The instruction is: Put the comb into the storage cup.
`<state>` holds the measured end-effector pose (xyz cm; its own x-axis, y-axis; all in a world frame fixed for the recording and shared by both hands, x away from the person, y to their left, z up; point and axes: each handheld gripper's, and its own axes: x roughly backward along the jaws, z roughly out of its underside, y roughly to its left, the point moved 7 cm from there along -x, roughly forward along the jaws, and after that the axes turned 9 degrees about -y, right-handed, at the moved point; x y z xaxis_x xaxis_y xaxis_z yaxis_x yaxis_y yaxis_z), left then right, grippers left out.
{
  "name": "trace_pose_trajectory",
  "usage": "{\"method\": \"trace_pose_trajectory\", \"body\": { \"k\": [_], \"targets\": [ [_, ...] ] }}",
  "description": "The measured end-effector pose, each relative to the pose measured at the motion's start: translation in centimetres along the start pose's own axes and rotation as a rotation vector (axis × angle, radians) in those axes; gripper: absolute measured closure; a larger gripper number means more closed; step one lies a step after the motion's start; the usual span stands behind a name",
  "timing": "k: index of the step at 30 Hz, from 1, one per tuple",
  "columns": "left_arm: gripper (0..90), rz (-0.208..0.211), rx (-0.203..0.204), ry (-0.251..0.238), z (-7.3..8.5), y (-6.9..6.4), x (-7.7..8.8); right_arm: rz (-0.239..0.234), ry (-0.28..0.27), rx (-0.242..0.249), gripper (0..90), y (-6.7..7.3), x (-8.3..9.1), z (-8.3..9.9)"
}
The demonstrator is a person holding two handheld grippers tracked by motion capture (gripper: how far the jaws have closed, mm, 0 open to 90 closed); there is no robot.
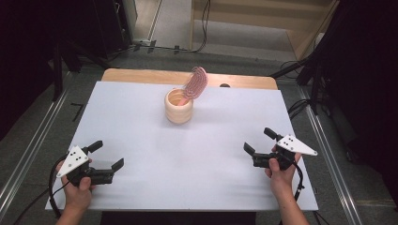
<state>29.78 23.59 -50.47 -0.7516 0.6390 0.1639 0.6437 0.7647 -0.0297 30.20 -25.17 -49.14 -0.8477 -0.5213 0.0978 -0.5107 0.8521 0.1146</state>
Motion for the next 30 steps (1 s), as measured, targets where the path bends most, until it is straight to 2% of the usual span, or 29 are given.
{"method": "trace_pose_trajectory", "body": {
  "k": [30],
  "targets": [
    [0.0, -0.001, -0.003, 0.002, 0.0, 0.0, 0.0, 0.063, 0.013, -0.005, 0.0, -1.8, 4.1, 2.0]
  ]
}}
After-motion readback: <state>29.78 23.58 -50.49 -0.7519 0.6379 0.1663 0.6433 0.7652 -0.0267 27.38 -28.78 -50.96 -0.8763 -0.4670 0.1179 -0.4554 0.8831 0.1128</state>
